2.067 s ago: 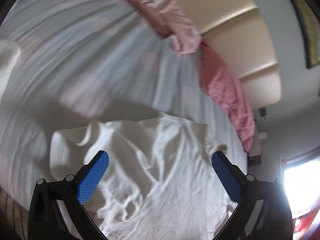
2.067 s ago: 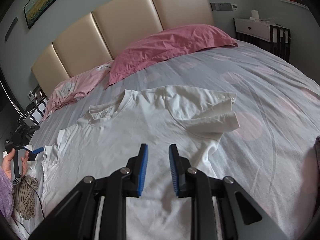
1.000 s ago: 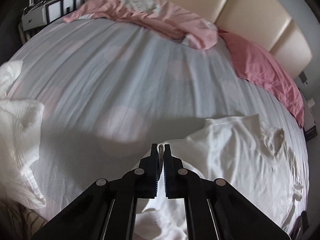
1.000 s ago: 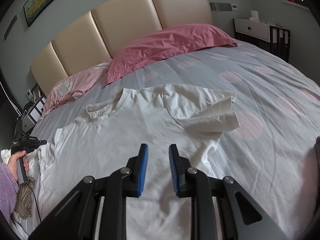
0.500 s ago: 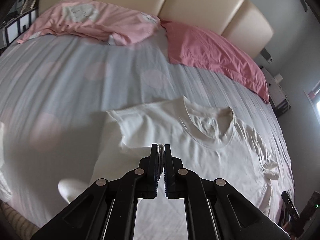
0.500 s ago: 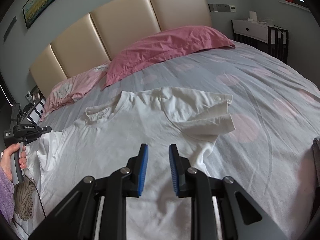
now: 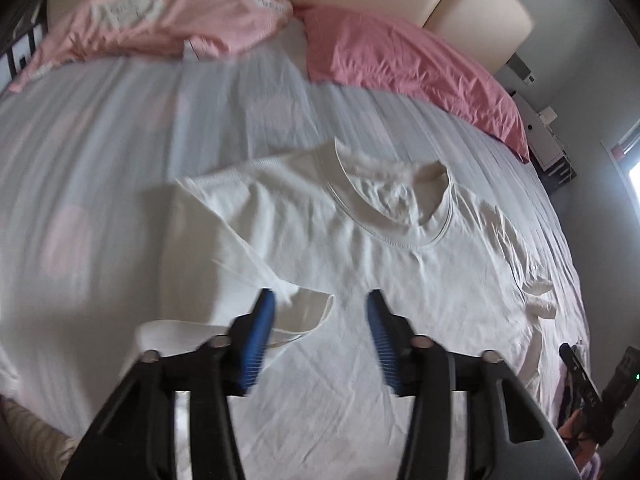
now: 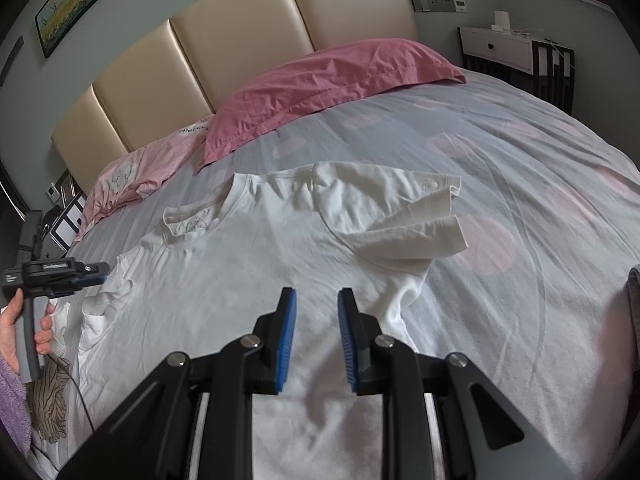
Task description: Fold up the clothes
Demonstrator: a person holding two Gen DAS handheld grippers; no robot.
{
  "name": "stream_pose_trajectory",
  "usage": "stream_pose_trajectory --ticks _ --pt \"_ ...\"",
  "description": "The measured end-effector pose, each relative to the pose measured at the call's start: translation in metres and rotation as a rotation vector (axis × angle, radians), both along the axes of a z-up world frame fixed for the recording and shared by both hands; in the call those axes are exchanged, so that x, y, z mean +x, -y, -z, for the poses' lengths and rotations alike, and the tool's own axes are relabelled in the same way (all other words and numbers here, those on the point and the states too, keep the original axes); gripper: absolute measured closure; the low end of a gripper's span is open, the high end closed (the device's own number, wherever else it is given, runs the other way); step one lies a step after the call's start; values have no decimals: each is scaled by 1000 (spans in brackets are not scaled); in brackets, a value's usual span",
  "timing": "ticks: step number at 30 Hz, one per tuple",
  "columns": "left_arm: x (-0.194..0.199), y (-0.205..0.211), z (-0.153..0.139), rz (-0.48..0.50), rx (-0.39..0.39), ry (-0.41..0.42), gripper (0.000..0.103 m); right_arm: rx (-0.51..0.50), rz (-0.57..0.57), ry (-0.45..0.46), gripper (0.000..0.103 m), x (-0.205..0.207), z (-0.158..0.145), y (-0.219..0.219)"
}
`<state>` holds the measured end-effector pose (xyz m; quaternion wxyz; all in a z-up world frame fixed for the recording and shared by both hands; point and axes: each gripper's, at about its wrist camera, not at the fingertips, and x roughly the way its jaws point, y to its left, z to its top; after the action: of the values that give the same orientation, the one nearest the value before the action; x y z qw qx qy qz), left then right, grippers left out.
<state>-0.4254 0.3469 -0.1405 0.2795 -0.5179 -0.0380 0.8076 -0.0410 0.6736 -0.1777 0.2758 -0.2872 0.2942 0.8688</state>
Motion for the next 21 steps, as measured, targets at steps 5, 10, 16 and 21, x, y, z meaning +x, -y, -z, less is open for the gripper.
stream_pose_trajectory --ticks 5,10,16,21 --pt "21 28 -10 -4 -78 -39 49 6 -8 -8 82 1 -4 5" --pt "36 43 18 -28 -193 -47 49 8 -16 -12 82 1 -6 8" --pt "36 46 45 -62 -267 -64 58 2 -12 -12 82 0 -4 6" --pt "44 39 38 -2 -225 -83 95 -11 -13 -4 82 -3 2 4"
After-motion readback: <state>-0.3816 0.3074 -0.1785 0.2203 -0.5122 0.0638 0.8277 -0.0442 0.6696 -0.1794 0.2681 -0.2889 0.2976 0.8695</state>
